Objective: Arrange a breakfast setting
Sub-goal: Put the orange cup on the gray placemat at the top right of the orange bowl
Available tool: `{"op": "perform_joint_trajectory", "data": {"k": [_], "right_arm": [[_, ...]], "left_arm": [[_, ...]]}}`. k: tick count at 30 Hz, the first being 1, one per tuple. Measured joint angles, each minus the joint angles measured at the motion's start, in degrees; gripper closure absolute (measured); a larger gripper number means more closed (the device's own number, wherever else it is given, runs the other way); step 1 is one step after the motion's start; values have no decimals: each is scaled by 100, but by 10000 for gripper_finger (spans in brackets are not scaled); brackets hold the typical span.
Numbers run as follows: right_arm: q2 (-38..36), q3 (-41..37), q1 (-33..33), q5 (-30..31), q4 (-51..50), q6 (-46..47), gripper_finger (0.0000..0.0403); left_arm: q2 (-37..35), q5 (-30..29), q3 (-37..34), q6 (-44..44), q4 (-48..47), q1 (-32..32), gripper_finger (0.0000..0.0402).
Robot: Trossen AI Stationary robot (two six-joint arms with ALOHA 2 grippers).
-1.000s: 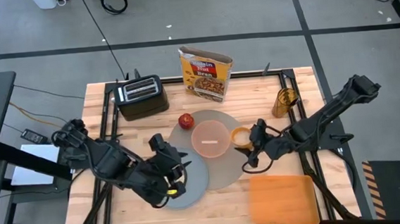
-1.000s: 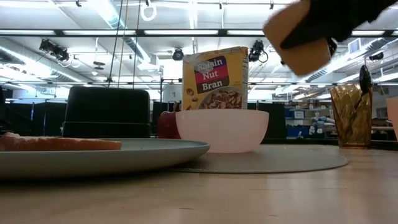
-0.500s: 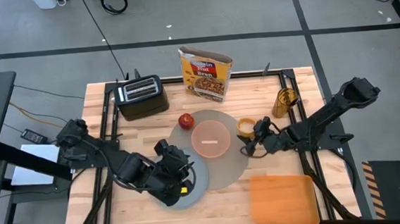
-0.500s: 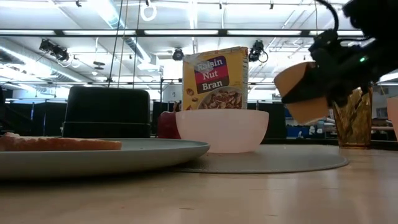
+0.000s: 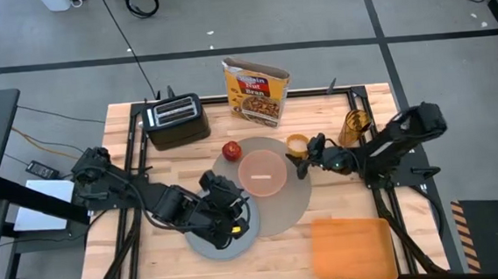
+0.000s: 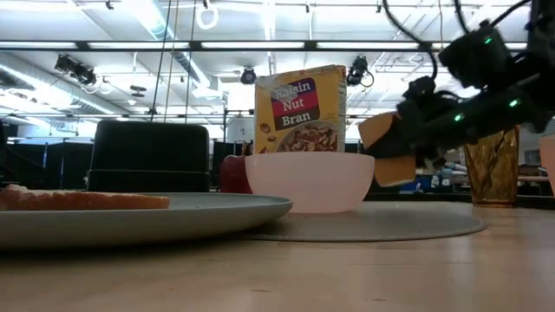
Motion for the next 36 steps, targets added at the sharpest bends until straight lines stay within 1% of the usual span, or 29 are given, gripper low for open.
{"op": "perform_joint_trajectory", "data": {"k": [3, 6, 11, 13, 16, 19, 24, 26, 29, 33, 36], "right_arm": [[425, 34, -269, -212, 707, -223, 89], [882, 81, -534, -381, 1020, -283, 89], [1658, 268, -912, -672, 1901, -454, 89], [1937, 287, -1067, -872, 2164, -554, 89], [2335, 358, -1321, -1395, 2648, -724, 90], [2704, 348, -1518, -1701, 3033, -863, 90], [2902, 501, -1741, -2387, 3151, -1166, 90], [2932, 604, -1755, -2566, 3112, -1330, 90], [2934, 694, -1787, -2629, 3064, -1535, 90], [2934, 715, -1858, -2628, 3065, -1534, 89], [2934, 715, -1875, -2625, 3049, -1549, 76]], "left_arm": [[1, 3, 0, 74, 137, -31, 278], [0, 3, 0, 117, 160, -37, 278], [0, -3, 0, 121, 251, -35, 278], [2, -1, 0, 119, 273, -35, 278], [2, -2, 0, 119, 314, -67, 278], [1, -1, 0, 117, 359, -81, 278], [0, -2, 0, 195, 389, -101, 278], [1, -5, 0, 248, 381, -96, 278], [1, -5, 0, 256, 369, -54, 278], [0, -10, 0, 310, 372, -50, 278], [1, -11, 0, 356, 373, -50, 278]]}}
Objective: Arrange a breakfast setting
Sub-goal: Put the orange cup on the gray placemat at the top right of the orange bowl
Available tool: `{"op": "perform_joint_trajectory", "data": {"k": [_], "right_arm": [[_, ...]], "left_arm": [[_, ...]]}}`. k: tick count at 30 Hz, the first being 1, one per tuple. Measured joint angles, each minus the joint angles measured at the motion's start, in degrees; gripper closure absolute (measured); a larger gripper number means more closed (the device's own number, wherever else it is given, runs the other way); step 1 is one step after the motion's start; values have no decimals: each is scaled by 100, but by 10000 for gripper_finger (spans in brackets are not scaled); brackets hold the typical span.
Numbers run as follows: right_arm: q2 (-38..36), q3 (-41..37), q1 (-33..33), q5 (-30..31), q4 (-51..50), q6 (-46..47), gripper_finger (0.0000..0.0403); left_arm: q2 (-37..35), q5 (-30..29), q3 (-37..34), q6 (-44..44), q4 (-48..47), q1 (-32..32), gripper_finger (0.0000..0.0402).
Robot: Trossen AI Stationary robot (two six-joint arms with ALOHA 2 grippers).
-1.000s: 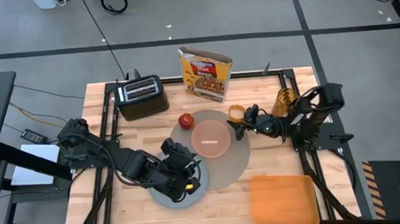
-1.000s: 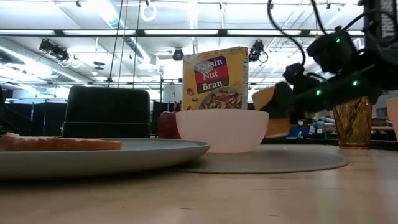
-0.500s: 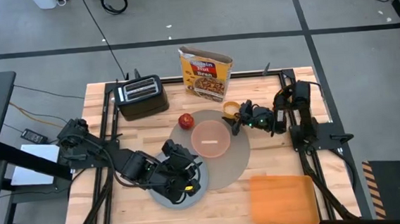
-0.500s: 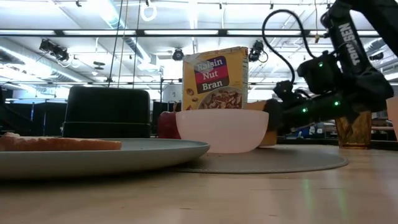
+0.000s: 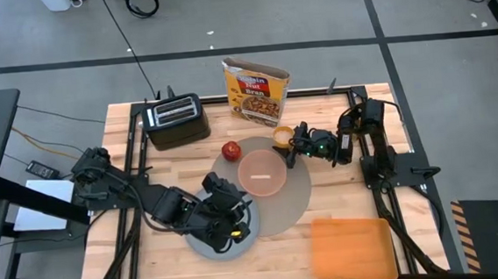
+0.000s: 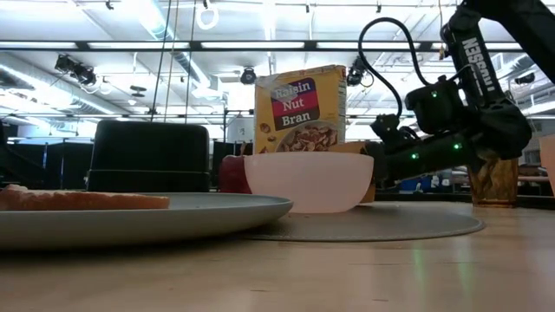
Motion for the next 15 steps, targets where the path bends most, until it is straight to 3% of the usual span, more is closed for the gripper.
{"op": "perform_joint_trajectory", "data": {"k": [7, 15], "right_arm": [[-4, 0, 6, -28, -77, -92, 47], [-9, -2, 22, -455, -383, -70, 7]], "left_arm": [[1, 1, 0, 5, -4, 0, 278], [0, 2, 0, 2, -58, 0, 278]]}}
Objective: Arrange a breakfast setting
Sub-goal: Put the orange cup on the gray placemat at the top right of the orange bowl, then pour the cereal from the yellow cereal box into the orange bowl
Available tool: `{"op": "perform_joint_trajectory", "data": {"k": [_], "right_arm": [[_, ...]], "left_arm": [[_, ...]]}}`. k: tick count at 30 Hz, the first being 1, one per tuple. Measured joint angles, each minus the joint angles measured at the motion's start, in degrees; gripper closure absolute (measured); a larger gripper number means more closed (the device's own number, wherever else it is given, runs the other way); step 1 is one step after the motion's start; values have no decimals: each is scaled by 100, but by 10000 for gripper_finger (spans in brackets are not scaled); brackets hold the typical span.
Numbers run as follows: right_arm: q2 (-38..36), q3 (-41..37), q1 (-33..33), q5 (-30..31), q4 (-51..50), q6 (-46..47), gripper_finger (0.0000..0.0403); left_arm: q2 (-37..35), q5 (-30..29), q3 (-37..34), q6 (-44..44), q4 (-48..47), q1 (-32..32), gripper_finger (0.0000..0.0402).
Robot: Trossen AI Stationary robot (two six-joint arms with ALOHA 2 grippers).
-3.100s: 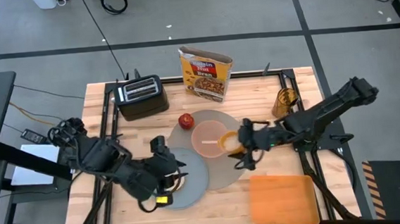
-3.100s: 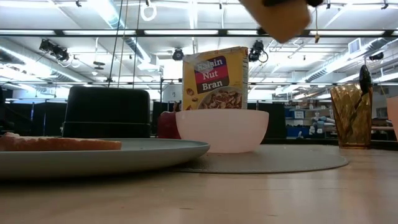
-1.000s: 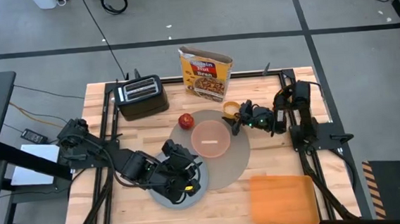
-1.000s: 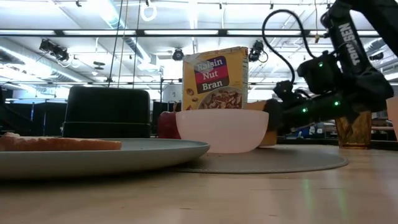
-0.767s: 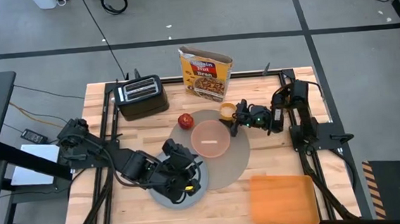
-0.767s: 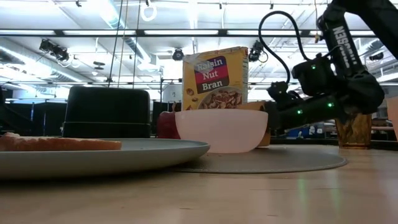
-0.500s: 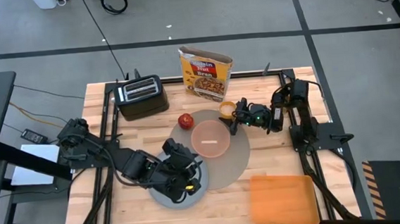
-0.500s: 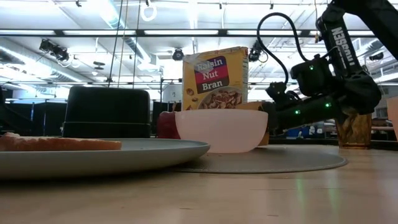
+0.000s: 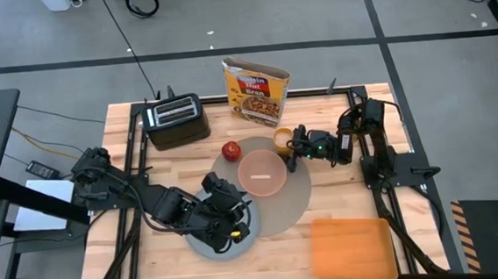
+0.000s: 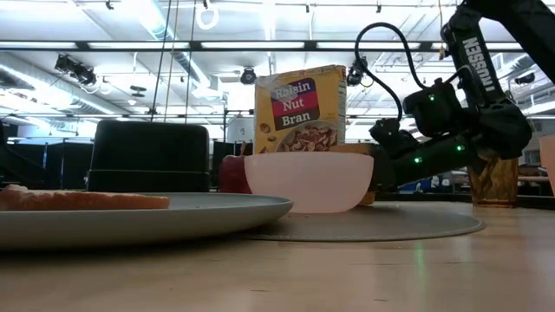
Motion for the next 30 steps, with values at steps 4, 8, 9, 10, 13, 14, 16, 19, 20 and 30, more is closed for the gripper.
{"op": "perform_joint_trajectory", "data": {"k": [4, 8, 9, 10, 13, 14, 16, 19, 20, 30], "right_arm": [[0, -19, 2, -37, -233, 48, 8], [-18, -153, 4, 0, -254, 31, 11], [-46, -205, 2, 37, -265, 28, 11], [-74, -257, 2, 73, -263, 28, 11], [-220, -449, 2, 107, -269, 28, 11], [-271, -510, 2, 109, -268, 28, 11], [-393, -624, 2, 109, -303, 28, 11], [-628, -765, 2, 109, -503, 28, 11], [-711, -797, 4, 109, -621, 28, 11], [-2066, -868, 258, 108, -2608, 86, 14]], "left_arm": [[1, 2, 0, -1, -14, 0, 278], [-1, 4, 0, -2, -66, 0, 278], [0, 4, 0, -2, -75, 0, 278], [-1, 4, 2, -1, -79, 0, 278], [1, 4, 2, 1, -92, 0, 278], [-1, 4, 2, 1, -92, 0, 278], [0, 4, 2, 1, -94, 0, 278], [-1, 4, 2, 3, -96, 0, 278], [1, 4, 2, 3, -96, 0, 278], [1, 9, 2, 133, -96, 83, 278]]}}
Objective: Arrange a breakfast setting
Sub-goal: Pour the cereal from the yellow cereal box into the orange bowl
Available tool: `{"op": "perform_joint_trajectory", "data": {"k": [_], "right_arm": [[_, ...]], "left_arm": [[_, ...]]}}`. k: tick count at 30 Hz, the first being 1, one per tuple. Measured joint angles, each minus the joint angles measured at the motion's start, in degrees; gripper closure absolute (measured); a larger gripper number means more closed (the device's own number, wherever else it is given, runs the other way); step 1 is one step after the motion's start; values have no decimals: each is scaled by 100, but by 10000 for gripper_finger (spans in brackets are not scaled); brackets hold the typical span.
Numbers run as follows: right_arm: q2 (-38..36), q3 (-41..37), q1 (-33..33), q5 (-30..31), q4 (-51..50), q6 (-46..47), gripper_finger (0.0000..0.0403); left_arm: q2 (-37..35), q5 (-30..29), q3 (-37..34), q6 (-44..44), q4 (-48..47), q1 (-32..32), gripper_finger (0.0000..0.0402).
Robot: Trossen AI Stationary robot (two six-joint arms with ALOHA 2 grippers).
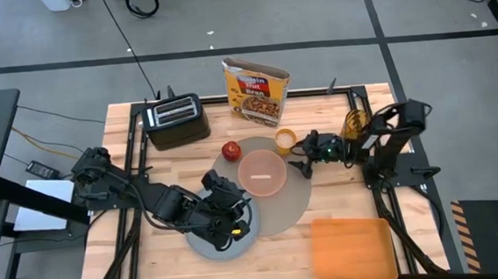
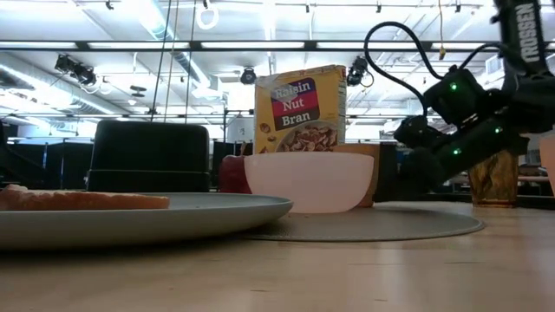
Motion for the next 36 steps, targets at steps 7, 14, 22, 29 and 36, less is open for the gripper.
{"op": "perform_joint_trajectory", "data": {"k": [7, 14, 22, 29, 36], "right_arm": [[-1207, 22, 329, 49, -1919, 143, 29], [-2443, 796, 788, 333, -4836, 65, 41], [-3363, 2328, 1015, 469, -8785, 144, 55], [-3772, 4081, 1340, 119, -10864, 417, 78], [-3851, 5339, 1483, 1030, -10951, 316, 87]], "left_arm": [[-1, 0, 2, 26, -2, 37, 278], [0, 2, 2, 17, -136, 37, 278], [-1, 4, 2, -214, -167, 35, 278], [-84, 288, 2, -481, -365, 277, 278], [-529, 463, 7, 16, -362, 763, 278]]}}
